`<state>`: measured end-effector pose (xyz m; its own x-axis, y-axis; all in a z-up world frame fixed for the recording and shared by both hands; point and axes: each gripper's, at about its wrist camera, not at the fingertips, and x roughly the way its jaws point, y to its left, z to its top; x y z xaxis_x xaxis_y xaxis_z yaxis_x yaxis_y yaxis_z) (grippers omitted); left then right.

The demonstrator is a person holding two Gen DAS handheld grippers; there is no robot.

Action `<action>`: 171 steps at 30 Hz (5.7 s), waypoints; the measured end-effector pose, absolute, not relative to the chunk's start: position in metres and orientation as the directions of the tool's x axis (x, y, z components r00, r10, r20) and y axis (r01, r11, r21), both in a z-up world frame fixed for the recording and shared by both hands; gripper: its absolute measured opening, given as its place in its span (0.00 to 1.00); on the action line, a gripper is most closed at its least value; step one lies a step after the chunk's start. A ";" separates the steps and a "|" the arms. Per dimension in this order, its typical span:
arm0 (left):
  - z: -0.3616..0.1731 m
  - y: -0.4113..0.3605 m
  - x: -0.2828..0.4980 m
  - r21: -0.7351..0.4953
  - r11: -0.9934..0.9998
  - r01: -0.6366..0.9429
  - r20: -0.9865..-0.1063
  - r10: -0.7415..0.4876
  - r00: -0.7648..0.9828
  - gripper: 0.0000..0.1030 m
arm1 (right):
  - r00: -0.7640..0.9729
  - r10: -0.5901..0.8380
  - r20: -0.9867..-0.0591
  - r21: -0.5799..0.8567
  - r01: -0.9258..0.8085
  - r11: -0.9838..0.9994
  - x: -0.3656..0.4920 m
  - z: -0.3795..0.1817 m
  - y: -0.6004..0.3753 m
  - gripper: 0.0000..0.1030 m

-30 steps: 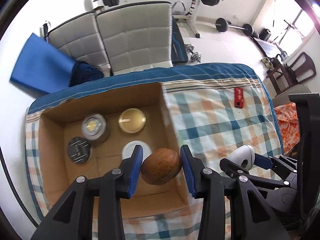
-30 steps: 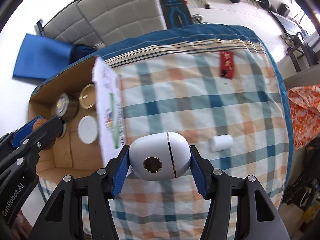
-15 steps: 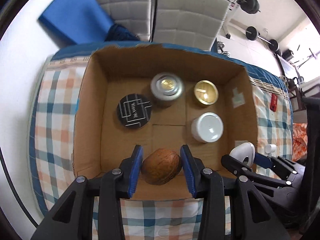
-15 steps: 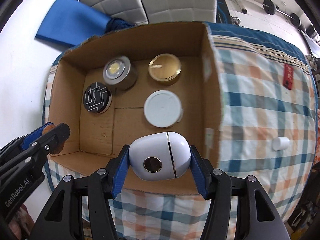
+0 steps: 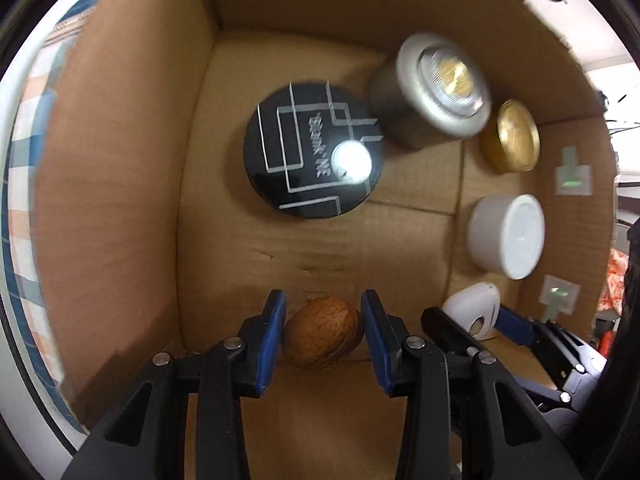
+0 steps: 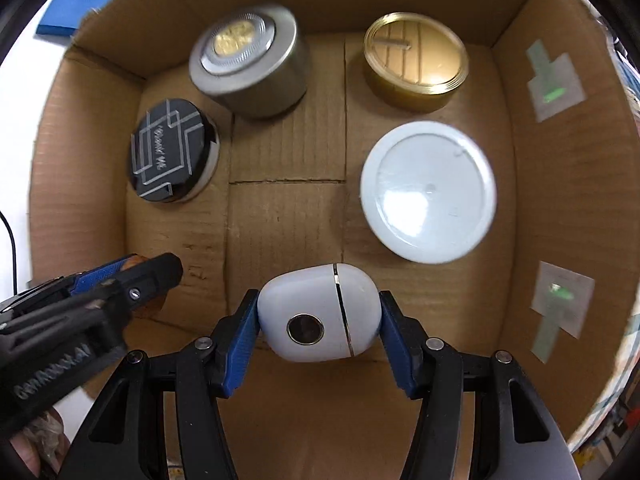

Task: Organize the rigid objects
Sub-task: 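Carry the walnut and earbud case into the cardboard box with both tools, then release the walnut and earbud case in the box and withdraw both tools, then grasp the red card box with the left tool while the right tool grasps the white cylinder, then carry the red box and white cylinder into the cardboard box with both tools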

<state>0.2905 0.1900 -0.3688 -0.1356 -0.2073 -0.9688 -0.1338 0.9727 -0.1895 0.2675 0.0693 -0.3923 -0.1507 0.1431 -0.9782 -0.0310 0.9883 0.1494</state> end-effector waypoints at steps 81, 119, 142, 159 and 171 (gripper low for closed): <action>-0.161 0.009 0.205 -0.088 0.986 0.142 -0.948 -0.127 0.294 0.91 | 0.097 0.055 -0.994 0.073 0.191 0.979 0.183 -0.214 -0.181 1.00; -0.337 -0.283 0.414 0.057 0.947 0.317 -0.996 0.031 0.088 0.91 | 0.011 0.011 -1.000 0.014 0.418 0.908 0.301 -0.381 -0.434 0.45; -0.381 -0.344 0.423 0.019 0.895 0.445 -1.000 0.010 0.023 0.32 | 0.002 -0.020 -1.000 -0.017 0.410 0.912 0.333 -0.391 -0.466 0.45; -0.336 -0.272 0.377 -0.066 0.933 0.355 -0.995 -0.089 0.049 0.30 | 0.024 0.028 -0.999 0.035 0.346 0.938 0.306 -0.367 -0.419 0.45; -0.276 -0.204 0.338 -0.163 0.945 0.283 -0.974 -0.201 0.108 0.30 | 0.084 0.087 -0.993 0.105 0.256 0.961 0.279 -0.306 -0.342 0.45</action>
